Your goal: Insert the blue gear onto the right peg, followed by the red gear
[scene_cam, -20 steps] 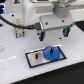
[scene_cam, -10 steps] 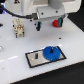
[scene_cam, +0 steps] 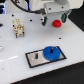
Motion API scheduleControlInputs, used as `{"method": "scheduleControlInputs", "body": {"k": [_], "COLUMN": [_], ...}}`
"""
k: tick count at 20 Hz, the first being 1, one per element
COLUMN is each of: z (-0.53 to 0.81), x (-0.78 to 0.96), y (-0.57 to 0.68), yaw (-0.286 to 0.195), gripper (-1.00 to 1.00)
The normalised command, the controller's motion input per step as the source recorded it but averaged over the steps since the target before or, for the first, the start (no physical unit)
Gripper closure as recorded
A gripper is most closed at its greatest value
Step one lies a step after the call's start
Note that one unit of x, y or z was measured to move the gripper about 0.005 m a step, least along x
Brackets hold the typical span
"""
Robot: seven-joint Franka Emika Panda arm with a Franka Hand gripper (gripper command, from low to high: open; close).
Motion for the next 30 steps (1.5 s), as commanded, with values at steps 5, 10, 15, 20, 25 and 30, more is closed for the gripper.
{"method": "scheduleControlInputs", "body": {"k": [5,10,15,20,25,30], "z": [-0.10,-0.32,-0.37,-0.35,-0.26,-0.15], "x": [-0.35,-0.34,-0.40,-0.41,-0.36,-0.26], "y": [0.45,0.24,0.03,-0.09,-0.16,-0.15], "yaw": [0.000,0.000,0.000,0.000,0.000,0.000], "gripper": [-1.00,-1.00,-1.00,-1.00,-1.00,1.00]}}
